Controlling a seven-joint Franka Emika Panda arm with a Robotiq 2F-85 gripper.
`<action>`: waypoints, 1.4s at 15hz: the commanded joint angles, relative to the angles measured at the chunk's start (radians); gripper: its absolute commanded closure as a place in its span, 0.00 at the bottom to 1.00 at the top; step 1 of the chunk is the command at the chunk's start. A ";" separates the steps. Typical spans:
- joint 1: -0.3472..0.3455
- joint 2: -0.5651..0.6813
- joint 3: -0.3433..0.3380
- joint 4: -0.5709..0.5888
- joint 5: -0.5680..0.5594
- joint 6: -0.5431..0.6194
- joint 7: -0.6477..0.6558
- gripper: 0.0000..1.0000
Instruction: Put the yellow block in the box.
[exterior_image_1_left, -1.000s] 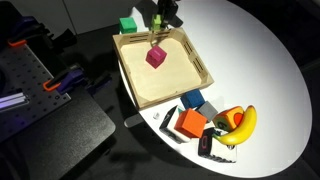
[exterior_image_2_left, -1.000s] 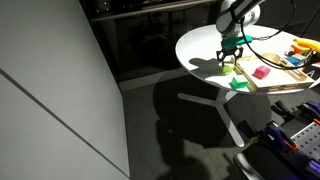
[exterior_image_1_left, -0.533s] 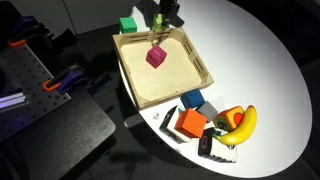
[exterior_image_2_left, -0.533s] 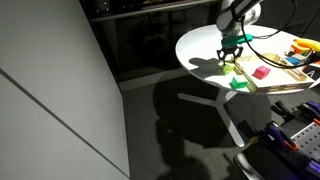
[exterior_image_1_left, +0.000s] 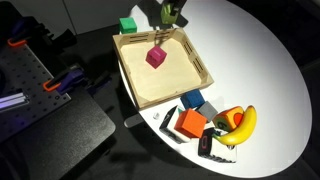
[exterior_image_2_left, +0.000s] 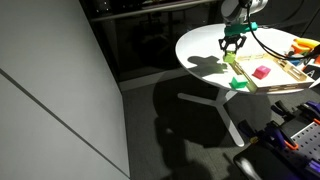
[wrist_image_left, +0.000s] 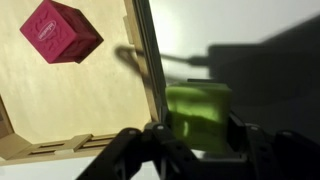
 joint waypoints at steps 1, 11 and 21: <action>-0.020 -0.089 0.006 -0.061 0.016 -0.014 -0.041 0.72; -0.071 -0.227 -0.016 -0.263 0.014 -0.008 -0.034 0.72; -0.104 -0.329 -0.041 -0.438 0.013 0.015 -0.056 0.06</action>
